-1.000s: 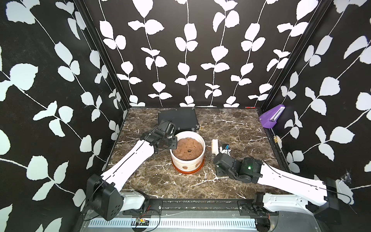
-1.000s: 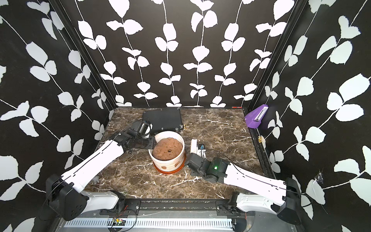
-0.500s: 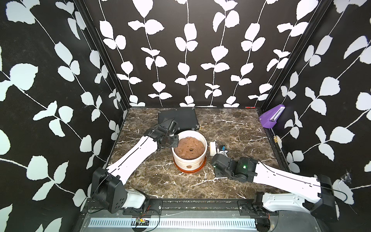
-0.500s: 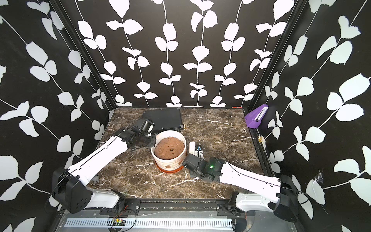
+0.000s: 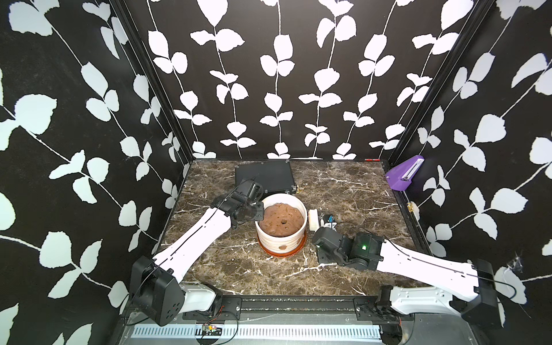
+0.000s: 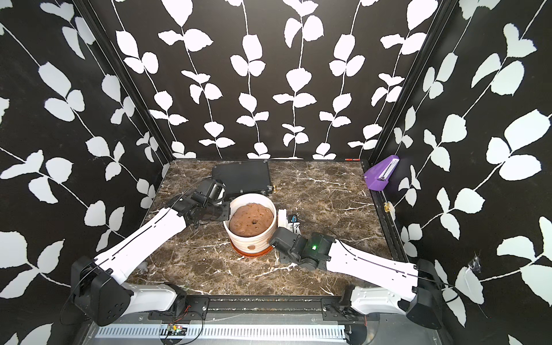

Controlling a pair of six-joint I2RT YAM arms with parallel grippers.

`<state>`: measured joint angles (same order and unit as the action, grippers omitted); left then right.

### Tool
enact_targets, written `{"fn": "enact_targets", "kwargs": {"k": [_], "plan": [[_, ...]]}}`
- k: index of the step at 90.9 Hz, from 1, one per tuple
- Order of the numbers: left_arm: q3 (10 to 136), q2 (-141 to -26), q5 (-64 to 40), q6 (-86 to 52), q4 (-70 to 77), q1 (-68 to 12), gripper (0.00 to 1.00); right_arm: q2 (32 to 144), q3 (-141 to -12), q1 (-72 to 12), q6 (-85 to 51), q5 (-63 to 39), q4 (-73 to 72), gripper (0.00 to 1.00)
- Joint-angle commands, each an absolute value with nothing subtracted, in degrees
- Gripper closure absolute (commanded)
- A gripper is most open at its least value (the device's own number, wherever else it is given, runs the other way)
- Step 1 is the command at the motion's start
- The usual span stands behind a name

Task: Scrub the dried mud off the ceramic pot
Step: Rotate the pot on the tray.

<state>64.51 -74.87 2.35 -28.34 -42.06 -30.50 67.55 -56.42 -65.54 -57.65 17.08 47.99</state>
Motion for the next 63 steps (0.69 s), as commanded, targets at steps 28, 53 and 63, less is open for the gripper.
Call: {"fn": "enact_targets", "kwargs": {"k": [28,53,63], "plan": [[64.5,-72.0,-1.0,-31.1,-41.6,-30.5,0.93,72.6,-60.9,-66.0,-56.0,17.4,52.0,1.0],[67.2,-74.9,-0.2,-29.2,-41.7,-30.5,0.81,72.6,-62.0,-65.9,-54.2,17.8,52.5,1.0],[67.9,-75.7,0.4,-28.6,-41.4,-30.5,0.8,72.8,-63.6,-65.9,-53.7,19.2,54.9,1.0]]}}
